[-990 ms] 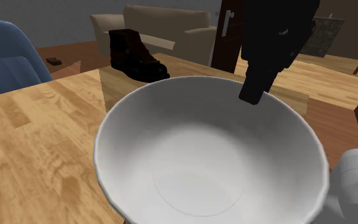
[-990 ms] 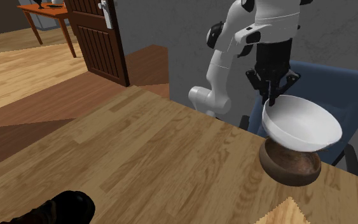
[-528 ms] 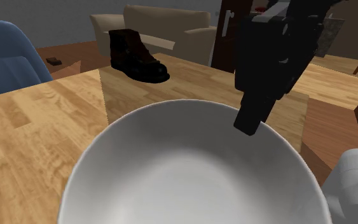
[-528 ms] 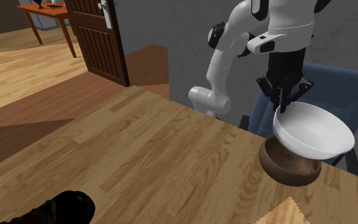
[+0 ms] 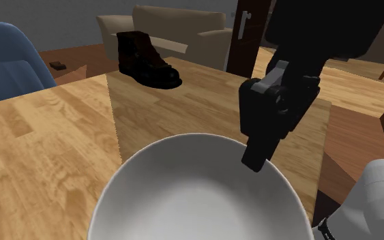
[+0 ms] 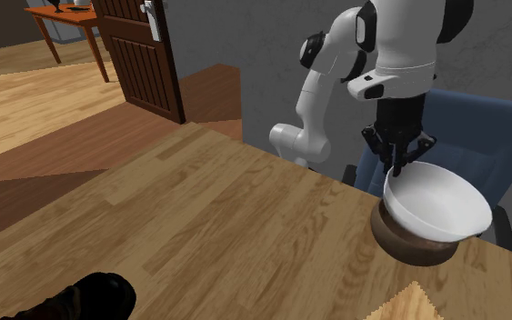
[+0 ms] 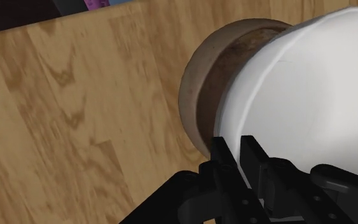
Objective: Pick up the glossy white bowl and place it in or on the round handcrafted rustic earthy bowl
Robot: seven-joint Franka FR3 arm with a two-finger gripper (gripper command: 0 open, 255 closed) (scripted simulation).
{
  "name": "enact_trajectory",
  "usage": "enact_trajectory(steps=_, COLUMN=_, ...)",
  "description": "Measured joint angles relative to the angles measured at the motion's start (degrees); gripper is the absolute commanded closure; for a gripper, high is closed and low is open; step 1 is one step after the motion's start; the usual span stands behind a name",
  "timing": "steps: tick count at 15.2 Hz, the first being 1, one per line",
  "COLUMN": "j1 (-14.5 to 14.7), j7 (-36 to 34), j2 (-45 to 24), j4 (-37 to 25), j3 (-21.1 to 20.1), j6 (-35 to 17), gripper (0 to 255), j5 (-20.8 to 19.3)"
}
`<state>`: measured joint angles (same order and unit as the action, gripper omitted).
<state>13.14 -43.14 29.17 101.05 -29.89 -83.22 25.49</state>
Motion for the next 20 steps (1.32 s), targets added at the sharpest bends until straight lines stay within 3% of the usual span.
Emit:
enact_trajectory(steps=5, j1=0.46, j7=1.34, j2=2.08, j4=5.6, j3=-0.11, j6=-3.52, gripper=255, j5=0.81)
enact_trajectory(steps=11, j1=0.54, j7=1.54, j2=2.48, j4=6.48, j3=-0.1, j6=-4.34, gripper=255, j5=0.94)
enact_trajectory(steps=12, j1=0.55, j7=1.54, j2=2.49, j4=6.51, j3=-0.09, j6=-4.39, gripper=0, j5=0.94)
enact_trajectory(steps=20, j1=0.41, j7=1.26, j2=1.75, j4=4.17, j3=0.35, j6=-2.31, gripper=0, j5=0.56)
